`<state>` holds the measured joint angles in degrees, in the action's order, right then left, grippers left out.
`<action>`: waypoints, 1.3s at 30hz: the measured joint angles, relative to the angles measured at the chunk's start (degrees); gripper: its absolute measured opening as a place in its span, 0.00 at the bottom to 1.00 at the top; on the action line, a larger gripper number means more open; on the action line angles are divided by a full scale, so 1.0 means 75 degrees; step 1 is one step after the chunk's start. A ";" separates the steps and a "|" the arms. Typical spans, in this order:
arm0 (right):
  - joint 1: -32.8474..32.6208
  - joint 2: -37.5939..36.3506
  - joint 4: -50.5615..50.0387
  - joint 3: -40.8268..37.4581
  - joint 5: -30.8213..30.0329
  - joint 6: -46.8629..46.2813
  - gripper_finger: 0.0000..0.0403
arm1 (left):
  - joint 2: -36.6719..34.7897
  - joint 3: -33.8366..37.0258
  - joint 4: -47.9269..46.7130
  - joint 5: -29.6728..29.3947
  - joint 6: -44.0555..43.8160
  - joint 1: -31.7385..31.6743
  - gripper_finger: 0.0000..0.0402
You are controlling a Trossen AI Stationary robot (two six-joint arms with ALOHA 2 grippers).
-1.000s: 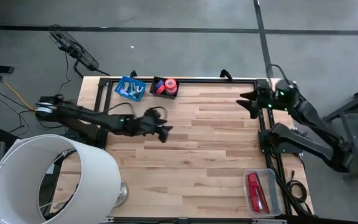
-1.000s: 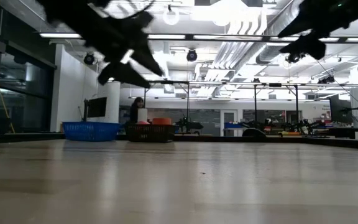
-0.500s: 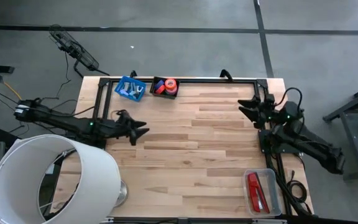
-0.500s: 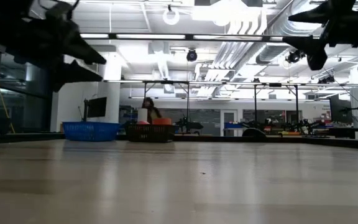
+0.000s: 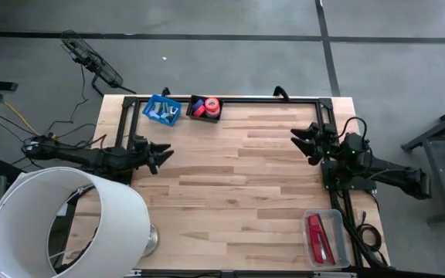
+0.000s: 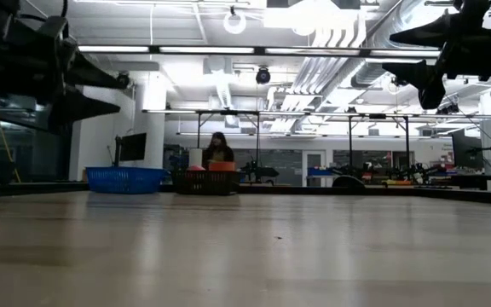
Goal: Pick and place Stapler, Stapler remover, tape
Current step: Return to Home Position
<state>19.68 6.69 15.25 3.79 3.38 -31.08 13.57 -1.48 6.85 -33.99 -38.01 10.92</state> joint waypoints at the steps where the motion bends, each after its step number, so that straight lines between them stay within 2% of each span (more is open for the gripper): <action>1: -0.0001 0.0001 -0.0018 0.0000 -0.0003 0.0015 0.60 | -0.0260 0.0050 -0.0087 -0.0013 0.0007 0.0000 0.57; 10: 0.0024 -0.0045 -0.0483 0.0000 -0.0594 0.0204 0.60 | -0.1782 -0.0031 -0.0653 -0.0954 0.0872 0.0000 0.57; 14: 0.0024 -0.0029 -0.0473 0.0000 -0.0755 0.0427 0.60 | -0.1758 -0.0062 -0.0562 -0.1476 0.1036 -0.0003 0.57; 22: -0.0254 0.0224 -0.0307 0.0000 -0.0924 0.0630 0.60 | -0.1761 -0.0147 -0.0550 -0.1838 0.0981 -0.0003 0.57; 26: -0.0604 0.0597 0.1073 -0.0425 -0.0985 0.0855 0.60 | -0.1761 -0.0151 -0.0545 -0.1907 0.0978 -0.0003 0.57; 30: -0.0765 0.0813 0.0826 -0.0428 -0.1197 0.1148 0.60 | -0.1761 -0.0154 -0.0543 -0.1897 0.1042 -0.0003 0.57; 33: -0.0766 0.0748 0.0491 -0.0431 -0.0759 0.1146 0.60 | -0.1761 -0.0154 -0.0542 -0.1893 0.1039 -0.0003 0.57; 36: -0.0772 0.0527 -0.0388 -0.0431 -0.0397 0.1117 0.60 | -0.1761 -0.0156 -0.0539 -0.1892 0.1039 -0.0003 0.57; 39: -0.0763 0.0268 -0.1383 -0.0431 -0.0599 0.1122 0.60 | -0.1761 -0.0156 -0.0537 -0.1887 0.1036 -0.0003 0.57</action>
<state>13.96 8.70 4.88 0.56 -1.12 -22.66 0.36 -2.66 2.83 -48.14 -30.24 10.90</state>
